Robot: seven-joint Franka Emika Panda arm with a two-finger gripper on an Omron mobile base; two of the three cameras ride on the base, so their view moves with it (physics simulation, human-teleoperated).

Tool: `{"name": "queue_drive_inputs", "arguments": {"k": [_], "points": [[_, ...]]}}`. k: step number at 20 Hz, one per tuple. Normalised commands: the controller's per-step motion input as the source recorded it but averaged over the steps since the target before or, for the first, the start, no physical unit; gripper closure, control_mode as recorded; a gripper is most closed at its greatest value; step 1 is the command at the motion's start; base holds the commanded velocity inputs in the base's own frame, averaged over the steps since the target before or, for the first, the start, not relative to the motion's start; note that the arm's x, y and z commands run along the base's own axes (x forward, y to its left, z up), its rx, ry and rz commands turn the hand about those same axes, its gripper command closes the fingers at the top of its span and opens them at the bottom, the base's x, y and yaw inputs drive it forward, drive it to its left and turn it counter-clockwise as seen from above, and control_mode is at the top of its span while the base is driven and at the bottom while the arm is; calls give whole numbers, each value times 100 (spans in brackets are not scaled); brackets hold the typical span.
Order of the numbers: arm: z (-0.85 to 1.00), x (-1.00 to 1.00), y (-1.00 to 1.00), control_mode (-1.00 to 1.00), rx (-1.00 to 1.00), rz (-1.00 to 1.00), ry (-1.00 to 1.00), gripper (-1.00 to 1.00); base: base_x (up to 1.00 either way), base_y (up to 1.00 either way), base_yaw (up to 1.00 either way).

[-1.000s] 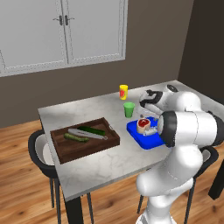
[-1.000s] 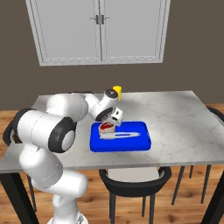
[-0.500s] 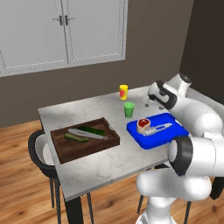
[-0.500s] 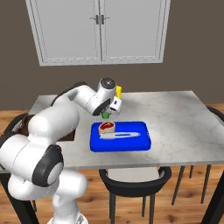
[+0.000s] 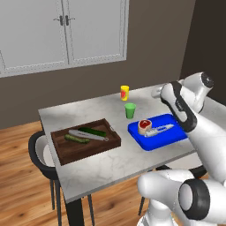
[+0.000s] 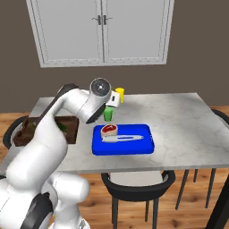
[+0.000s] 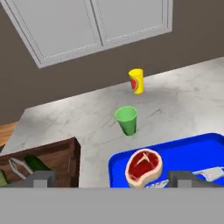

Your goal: Gather the cucumber and squash from the fridge and place them on a tray on the dining counter. Then gather the steak and chicken drumstick from the fridge and place them on the other tray.

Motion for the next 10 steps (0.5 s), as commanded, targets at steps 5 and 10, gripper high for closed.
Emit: {"name": "queue_drive_inputs", "arguments": {"k": [5,10], "points": [[98,-64,20,-100,-21,0,-19,-100,0,0,0],[100,-62,11,-100,-23,0,-2,-100,0,0,0]]}}
